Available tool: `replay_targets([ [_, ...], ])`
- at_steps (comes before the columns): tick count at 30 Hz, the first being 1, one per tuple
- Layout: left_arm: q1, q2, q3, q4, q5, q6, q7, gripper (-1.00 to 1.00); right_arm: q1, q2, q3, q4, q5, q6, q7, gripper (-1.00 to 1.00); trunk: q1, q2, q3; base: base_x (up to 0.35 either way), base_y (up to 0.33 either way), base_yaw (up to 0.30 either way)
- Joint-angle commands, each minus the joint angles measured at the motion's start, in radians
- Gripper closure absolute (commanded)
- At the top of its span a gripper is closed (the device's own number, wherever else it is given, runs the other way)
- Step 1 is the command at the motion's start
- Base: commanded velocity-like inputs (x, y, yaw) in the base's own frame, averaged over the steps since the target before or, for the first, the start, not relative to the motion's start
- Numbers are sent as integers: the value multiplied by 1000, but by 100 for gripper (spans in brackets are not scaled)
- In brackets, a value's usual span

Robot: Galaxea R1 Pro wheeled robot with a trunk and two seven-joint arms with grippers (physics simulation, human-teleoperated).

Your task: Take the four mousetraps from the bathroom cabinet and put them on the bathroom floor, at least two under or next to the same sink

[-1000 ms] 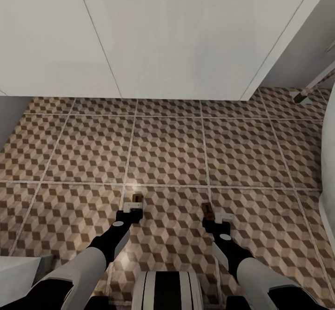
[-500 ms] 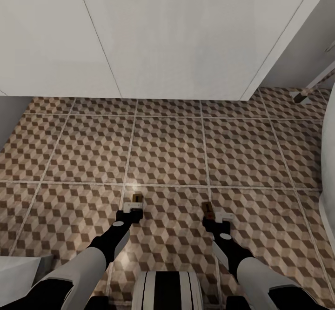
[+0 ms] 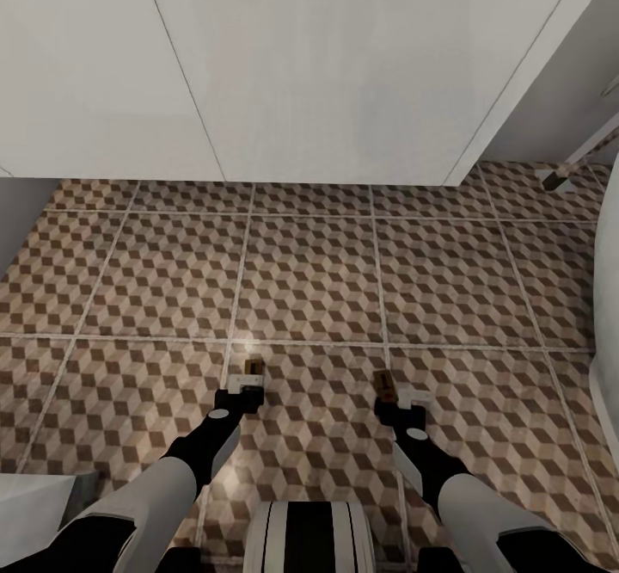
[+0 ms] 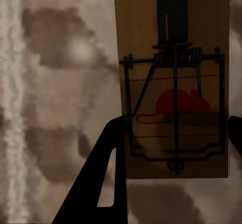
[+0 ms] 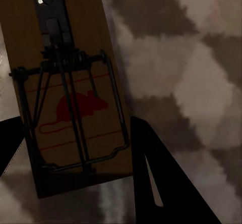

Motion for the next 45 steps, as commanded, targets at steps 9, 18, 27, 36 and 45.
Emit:
replay_targets([
  [9, 0, 2, -10, 25, -13, 2, 9, 100, 0, 4, 11, -1, -11, -2, -9, 100, 0, 0, 0, 0, 0, 0],
  [18, 0, 9, -14, 81, -17, -2, 1, 100, 0, 8, 10, -3, 78, -2, -8, 100, 0, 0, 0, 0, 0, 0],
  [27, 0, 6, -11, 71, -18, -12, 11, 100, 0, 9, 10, -4, 91, -2, -6, 100, 0, 0, 0, 0, 0, 0],
  [36, 0, 7, -13, 67, -16, -14, 14, 100, 0, 9, 10, -4, 92, -2, -6, 100, 0, 0, 0, 91, 0, 0],
  [45, -1, 7, -14, 65, -17, -15, 13, 100, -1, 8, 9, -4, 92, -2, -6, 100, 0, 0, 0, 301, 0, 0],
])
